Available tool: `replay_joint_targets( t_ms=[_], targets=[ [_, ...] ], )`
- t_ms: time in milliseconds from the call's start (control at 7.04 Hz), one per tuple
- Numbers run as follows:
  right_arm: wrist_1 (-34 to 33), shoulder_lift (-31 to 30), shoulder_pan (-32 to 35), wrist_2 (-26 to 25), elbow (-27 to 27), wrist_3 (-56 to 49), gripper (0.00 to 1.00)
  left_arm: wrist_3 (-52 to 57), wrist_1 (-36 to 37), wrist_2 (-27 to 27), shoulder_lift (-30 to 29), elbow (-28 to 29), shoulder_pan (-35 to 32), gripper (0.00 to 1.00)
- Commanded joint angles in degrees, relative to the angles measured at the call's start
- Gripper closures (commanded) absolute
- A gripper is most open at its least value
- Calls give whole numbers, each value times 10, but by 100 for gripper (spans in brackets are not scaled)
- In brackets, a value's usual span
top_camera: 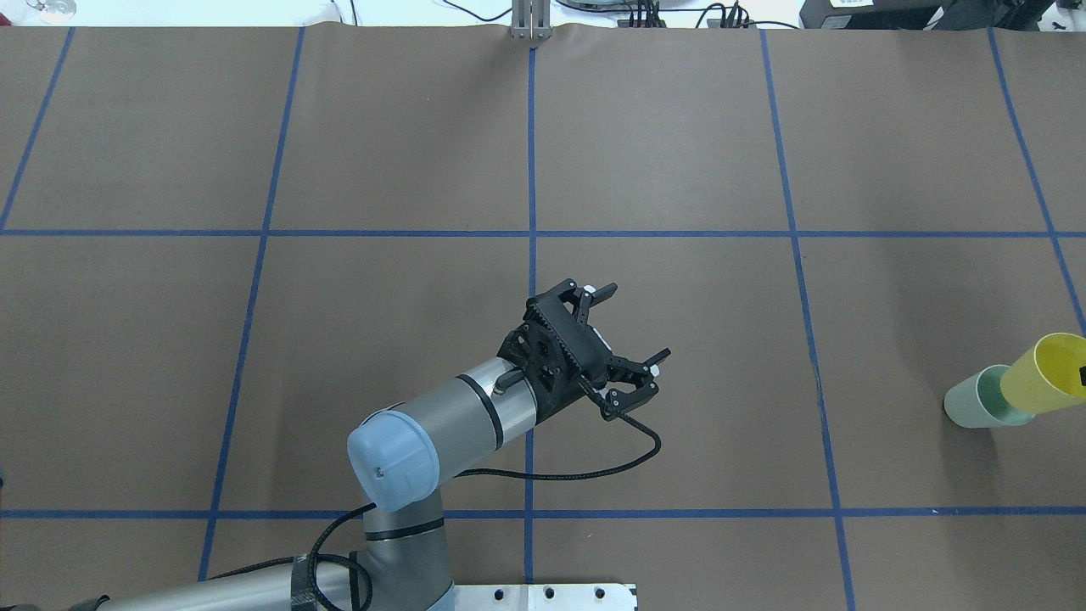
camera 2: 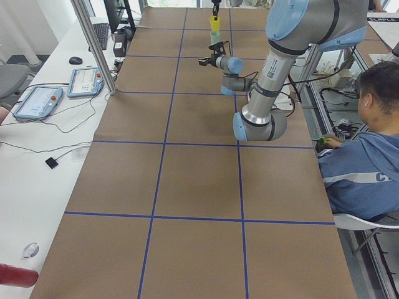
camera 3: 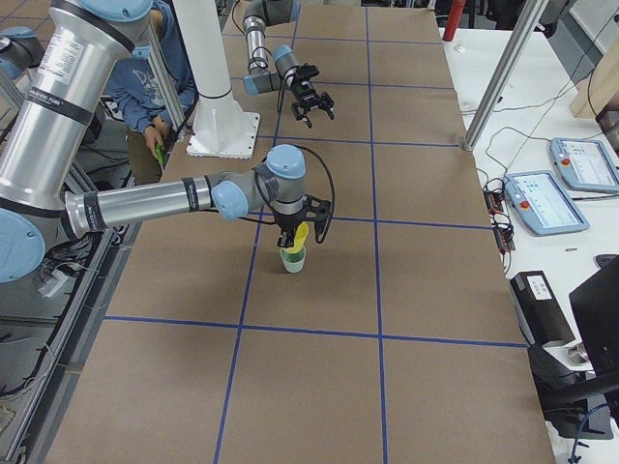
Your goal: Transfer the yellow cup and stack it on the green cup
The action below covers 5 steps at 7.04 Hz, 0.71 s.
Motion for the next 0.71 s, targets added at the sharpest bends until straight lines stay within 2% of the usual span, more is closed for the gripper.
replay_joint_targets(
  t_ms=[0, 568],
  targets=[
    [1, 2, -5, 1, -15, -1, 100, 0, 0, 1, 1, 0, 1, 0],
    [1, 18, -16, 1, -30, -1, 100, 0, 1, 17, 2, 0, 2, 0]
  ],
)
